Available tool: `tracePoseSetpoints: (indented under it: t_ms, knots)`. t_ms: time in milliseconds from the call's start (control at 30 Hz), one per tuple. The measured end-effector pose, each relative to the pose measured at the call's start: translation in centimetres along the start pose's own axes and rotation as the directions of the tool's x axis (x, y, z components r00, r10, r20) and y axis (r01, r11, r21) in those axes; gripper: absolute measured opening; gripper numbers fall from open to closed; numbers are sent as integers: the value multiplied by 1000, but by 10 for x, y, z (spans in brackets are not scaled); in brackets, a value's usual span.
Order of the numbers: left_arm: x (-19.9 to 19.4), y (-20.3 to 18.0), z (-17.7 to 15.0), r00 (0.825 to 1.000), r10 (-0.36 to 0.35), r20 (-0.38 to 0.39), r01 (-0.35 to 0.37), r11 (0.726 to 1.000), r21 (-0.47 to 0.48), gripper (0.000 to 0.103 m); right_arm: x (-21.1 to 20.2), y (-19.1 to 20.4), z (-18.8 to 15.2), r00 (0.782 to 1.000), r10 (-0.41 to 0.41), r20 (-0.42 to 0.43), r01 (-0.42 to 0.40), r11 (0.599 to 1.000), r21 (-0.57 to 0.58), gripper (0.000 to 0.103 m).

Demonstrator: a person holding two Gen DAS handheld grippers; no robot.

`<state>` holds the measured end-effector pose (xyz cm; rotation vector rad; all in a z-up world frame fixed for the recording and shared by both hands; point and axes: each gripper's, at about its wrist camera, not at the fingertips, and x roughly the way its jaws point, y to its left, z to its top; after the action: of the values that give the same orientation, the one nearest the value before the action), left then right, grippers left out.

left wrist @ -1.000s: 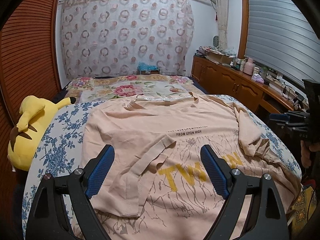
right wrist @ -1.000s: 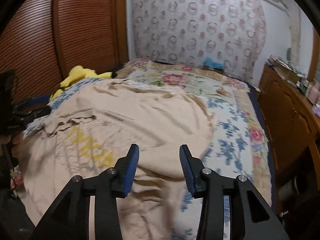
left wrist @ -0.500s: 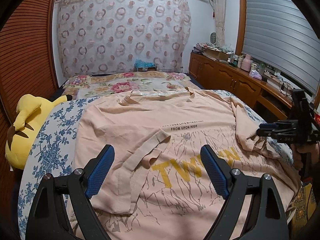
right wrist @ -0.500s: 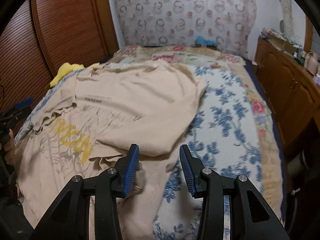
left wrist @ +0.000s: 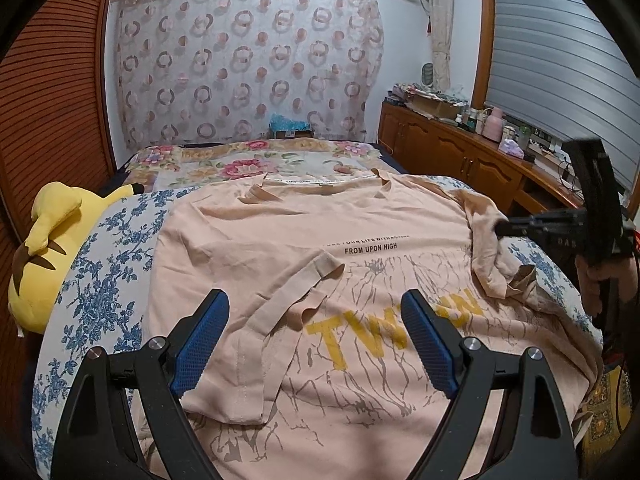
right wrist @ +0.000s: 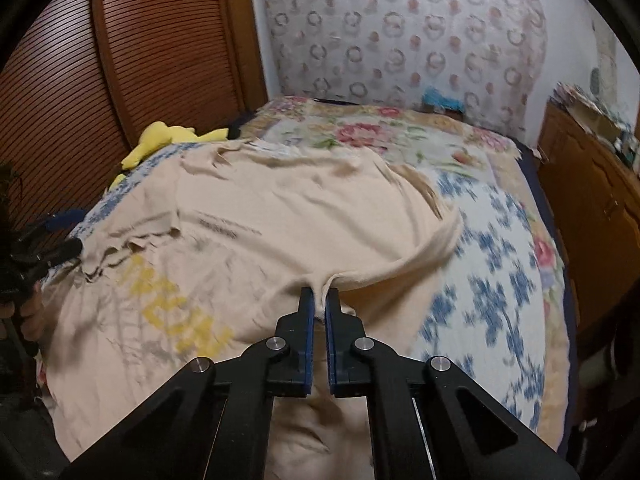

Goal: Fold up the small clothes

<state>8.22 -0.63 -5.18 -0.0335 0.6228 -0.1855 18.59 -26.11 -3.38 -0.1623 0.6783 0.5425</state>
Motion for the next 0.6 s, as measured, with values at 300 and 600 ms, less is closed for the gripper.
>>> tracePoseSetpoints:
  t_ms: [300,600]
  knots:
    - [1,1,-1,1000,-1,-4,1,1000,0,88,30,21,36,998,62,4,-62,998,-5,12]
    - [1,1,-1,1000,-1,-4,1,1000,-2,88,26,16,24,1000,-3,6,3,1000,-5,37]
